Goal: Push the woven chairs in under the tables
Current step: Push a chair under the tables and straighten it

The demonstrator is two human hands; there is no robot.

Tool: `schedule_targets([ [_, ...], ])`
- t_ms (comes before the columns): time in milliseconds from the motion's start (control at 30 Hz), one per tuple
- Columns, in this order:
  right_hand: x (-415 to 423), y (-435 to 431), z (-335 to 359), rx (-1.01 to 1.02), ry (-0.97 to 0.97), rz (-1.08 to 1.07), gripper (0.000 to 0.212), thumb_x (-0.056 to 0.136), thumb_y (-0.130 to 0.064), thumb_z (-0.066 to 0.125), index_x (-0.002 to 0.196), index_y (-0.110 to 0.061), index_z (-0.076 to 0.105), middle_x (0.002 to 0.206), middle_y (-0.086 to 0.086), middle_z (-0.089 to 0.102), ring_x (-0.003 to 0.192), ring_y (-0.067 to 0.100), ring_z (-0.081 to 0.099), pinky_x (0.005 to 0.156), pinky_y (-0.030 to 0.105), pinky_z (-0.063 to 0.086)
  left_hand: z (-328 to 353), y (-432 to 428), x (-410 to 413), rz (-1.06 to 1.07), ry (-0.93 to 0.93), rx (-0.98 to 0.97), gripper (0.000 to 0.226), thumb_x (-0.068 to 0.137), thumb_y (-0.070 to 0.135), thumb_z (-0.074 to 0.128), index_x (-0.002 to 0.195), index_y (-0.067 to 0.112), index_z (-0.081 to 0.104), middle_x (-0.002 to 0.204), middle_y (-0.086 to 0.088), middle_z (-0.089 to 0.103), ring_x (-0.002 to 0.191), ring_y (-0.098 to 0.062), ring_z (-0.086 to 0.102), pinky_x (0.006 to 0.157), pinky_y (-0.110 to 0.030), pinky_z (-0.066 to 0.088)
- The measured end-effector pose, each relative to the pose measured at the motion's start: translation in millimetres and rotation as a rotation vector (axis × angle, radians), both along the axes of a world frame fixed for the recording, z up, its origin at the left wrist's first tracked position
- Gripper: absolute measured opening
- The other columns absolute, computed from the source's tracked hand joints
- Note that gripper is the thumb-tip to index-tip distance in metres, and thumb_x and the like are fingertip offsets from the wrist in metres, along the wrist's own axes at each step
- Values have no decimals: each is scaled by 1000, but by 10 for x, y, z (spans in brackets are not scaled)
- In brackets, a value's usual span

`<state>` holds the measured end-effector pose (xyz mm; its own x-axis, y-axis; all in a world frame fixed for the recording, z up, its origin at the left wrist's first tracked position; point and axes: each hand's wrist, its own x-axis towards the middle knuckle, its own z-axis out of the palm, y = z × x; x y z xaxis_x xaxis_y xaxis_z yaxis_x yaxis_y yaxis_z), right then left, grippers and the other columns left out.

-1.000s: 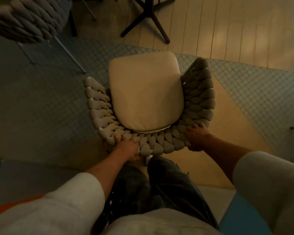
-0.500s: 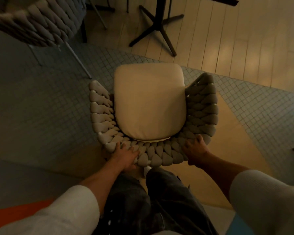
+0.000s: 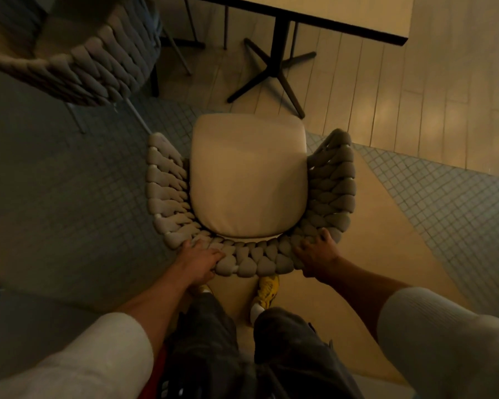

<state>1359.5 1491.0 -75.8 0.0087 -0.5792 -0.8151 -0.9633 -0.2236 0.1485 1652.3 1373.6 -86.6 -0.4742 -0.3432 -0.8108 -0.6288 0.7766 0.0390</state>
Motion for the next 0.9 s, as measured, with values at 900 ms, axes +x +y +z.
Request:
schedule_targets([
  [900, 405, -2046, -73, -76, 16, -171, 70, 97, -52, 53, 158, -29, 28, 160, 3, 37, 143, 37, 34, 122, 56, 13, -64, -2575, 377, -229, 248, -112, 48, 94, 44, 54, 140, 34, 50, 140, 1, 59, 132, -26, 49, 106, -42, 32],
])
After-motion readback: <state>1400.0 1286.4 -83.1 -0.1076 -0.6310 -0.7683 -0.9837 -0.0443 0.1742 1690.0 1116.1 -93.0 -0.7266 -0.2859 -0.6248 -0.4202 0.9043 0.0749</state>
